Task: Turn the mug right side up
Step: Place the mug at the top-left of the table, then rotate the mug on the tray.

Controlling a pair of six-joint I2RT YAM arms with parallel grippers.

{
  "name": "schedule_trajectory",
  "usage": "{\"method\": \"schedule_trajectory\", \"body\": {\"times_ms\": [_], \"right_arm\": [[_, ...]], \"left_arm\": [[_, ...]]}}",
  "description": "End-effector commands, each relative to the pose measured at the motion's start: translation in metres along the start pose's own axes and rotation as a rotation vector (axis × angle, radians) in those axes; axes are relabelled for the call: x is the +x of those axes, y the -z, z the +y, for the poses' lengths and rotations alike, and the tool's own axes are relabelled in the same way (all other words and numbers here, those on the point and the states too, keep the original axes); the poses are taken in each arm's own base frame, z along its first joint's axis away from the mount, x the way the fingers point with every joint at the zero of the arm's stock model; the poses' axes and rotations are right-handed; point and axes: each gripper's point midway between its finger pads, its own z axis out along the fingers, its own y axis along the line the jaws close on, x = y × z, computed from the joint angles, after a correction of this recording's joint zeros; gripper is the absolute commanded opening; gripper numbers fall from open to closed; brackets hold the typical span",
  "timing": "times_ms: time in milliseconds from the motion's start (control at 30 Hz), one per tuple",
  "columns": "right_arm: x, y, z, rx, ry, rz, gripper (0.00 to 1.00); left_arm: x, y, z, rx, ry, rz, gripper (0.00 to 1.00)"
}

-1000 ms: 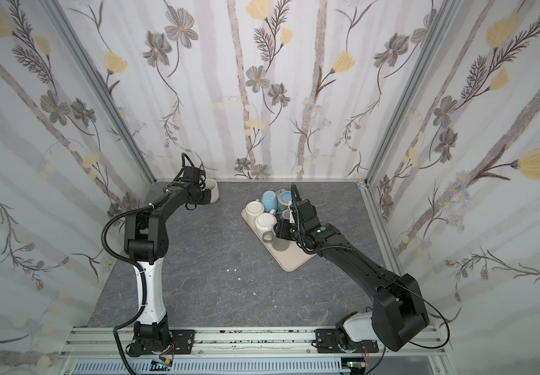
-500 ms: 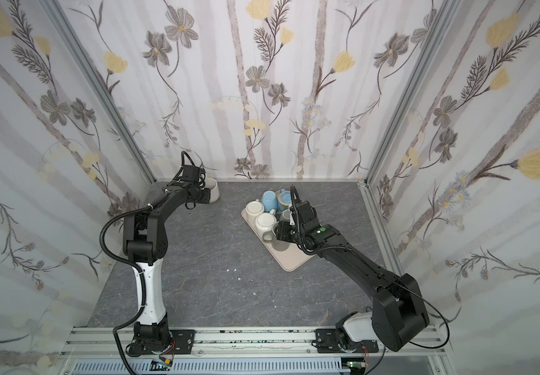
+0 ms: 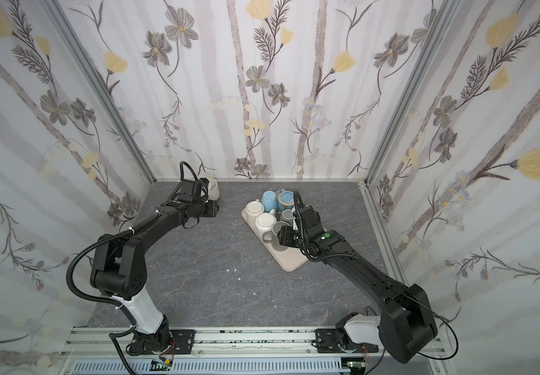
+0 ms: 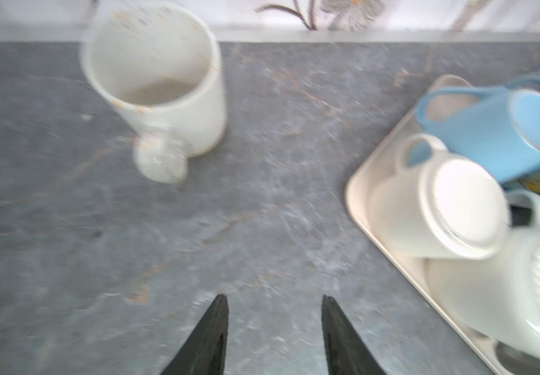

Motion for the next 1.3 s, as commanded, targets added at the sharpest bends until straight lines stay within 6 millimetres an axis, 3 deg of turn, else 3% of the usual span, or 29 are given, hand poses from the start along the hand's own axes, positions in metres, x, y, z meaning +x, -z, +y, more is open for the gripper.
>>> {"method": "schedule_trajectory", "body": {"times_ms": [0,100,200,300,433,600,900,1067,1167,1267], "right_arm": [[0.003,0.001,-0.002,-0.001,-0.005,-0.004,0.58],[0.009,0.000,-0.003,-0.006,-0.008,0.010,0.58],[0.014,0.002,-0.004,-0.010,-0.017,0.010,0.58],[0.019,0.005,-0.007,-0.011,-0.026,0.003,0.58],[0.026,0.009,-0.014,0.002,-0.031,0.010,0.58],[0.031,0.015,-0.022,0.026,-0.039,-0.002,0.58],[0.034,0.008,-0.027,0.049,-0.066,0.009,0.61],[0.041,0.001,-0.032,0.070,-0.083,0.034,0.61],[0.044,-0.002,-0.033,0.081,-0.082,0.041,0.61],[0.047,-0.006,-0.030,0.095,-0.073,0.054,0.61]], "left_arm": [[0.010,-0.005,-0.066,0.230,0.069,-0.044,0.42],[0.036,-0.017,-0.118,0.349,0.081,0.005,0.37],[0.049,-0.027,-0.151,0.422,0.099,0.019,0.33],[0.056,-0.039,-0.166,0.452,0.118,0.030,0.33],[0.054,-0.051,-0.168,0.455,0.140,0.022,0.34],[0.052,-0.050,-0.184,0.505,0.157,0.014,0.34],[0.098,-0.035,-0.215,0.561,0.198,0.058,0.33],[0.130,-0.017,-0.258,0.664,0.231,0.083,0.32],[0.144,-0.011,-0.292,0.727,0.223,0.101,0.32],[0.153,-0.009,-0.312,0.748,0.220,0.109,0.33]]}}
